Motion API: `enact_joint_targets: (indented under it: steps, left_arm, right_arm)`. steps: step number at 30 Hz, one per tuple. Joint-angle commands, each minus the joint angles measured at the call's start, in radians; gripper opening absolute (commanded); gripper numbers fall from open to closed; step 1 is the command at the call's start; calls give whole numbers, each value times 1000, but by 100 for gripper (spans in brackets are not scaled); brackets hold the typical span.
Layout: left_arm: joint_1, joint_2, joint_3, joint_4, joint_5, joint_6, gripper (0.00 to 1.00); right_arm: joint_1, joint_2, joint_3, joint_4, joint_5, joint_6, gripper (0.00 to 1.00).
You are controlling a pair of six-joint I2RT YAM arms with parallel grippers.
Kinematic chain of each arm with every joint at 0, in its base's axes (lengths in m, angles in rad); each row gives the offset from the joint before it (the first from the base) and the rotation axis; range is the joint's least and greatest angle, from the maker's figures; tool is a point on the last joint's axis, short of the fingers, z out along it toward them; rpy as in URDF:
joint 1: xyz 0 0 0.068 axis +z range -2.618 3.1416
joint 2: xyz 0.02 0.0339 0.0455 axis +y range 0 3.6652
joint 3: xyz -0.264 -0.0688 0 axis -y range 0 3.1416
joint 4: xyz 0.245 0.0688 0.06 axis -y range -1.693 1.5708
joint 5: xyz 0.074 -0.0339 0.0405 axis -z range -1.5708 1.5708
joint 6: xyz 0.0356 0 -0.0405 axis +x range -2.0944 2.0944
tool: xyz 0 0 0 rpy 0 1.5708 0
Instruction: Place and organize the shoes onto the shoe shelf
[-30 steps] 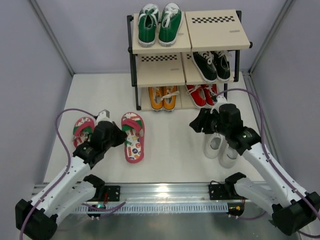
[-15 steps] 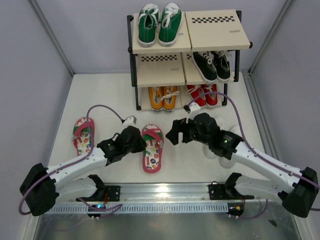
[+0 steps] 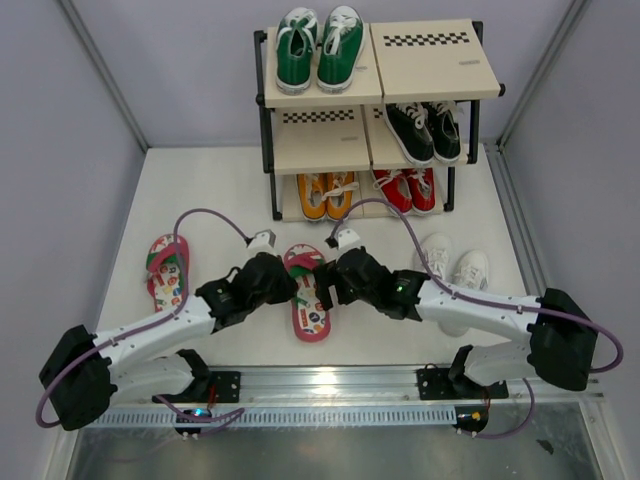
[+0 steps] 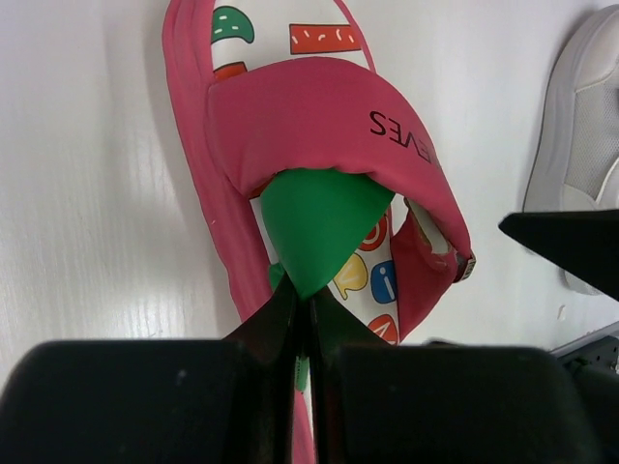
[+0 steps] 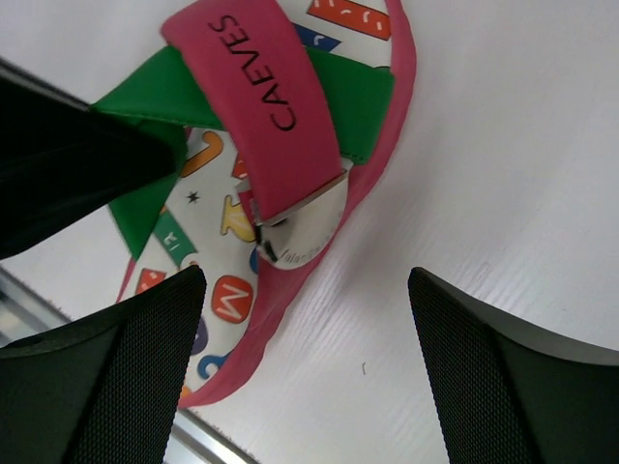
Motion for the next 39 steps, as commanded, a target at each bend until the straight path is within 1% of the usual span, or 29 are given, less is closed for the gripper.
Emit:
enact_joint_targets:
  steps: [1,6,9,10,13,14,15,17,20,21,22,23,24,25,26,27,29,30,32,33,37,39]
  left_arm:
    - [-13,-48,25,104,-21,-22,0]
    - [-23,-71,24,96,-13,-33,0]
    - [-29,-80,25,101,-8,-36,0]
    - [-30,-83,27,99,-7,-36,0]
    - [-33,-80,25,90,1,-36,0]
    - [-33,-78,25,88,2,-38,0]
    - [-33,-78,27,87,8,-36,0]
    - [-33,-81,34,87,11,-33,0]
    - [-33,-78,64,53,-4,-19,0]
    - [-33,-75,74,15,-13,-16,0]
    - [-33,-77,102,-14,-48,-16,3]
    - [-33,-80,119,-51,-68,-22,9]
    - [-33,-83,139,-92,-91,-29,27]
    - [-32,-88,157,-176,-132,-38,37]
    - [-32,-92,194,-218,-156,-44,44]
    - [-33,-113,211,-296,-177,-48,53]
    - [-32,-149,246,-355,-229,-52,61]
    - [-32,-196,254,-379,-246,-55,69]
    - [-32,-253,261,-438,-300,-65,76]
    - [-32,-314,261,-451,-320,-70,82]
    - [-32,-425,258,-517,-422,-70,88]
    - [-32,-445,268,-570,-481,-76,90]
  right_arm:
    - [4,63,42,58,135,-6,89]
    - [4,158,91,61,184,17,82]
    - [4,191,107,72,207,34,71]
    - [4,183,107,81,215,38,60]
    - [4,156,96,109,250,42,44]
    - [4,136,95,113,259,40,30]
    - [4,126,92,122,273,36,22]
    - [4,91,75,152,290,35,3]
    - [2,53,62,172,307,43,3]
    - [2,30,68,158,314,58,3]
    - [2,22,93,118,329,63,3]
    - [2,11,107,103,339,68,3]
    - [2,-9,121,86,346,66,3]
    - [2,-21,143,64,356,56,3]
    - [2,-35,153,57,359,48,3]
    - [2,-64,176,40,362,37,3]
    - [1,-93,197,26,366,23,3]
    - [1,-108,217,20,366,16,3]
    - [1,-148,236,1,386,-6,3]
    - [1,-160,257,-14,399,-10,3]
    - [-30,-176,332,-58,454,-40,3]
    - [-84,-164,383,-72,459,-46,3]
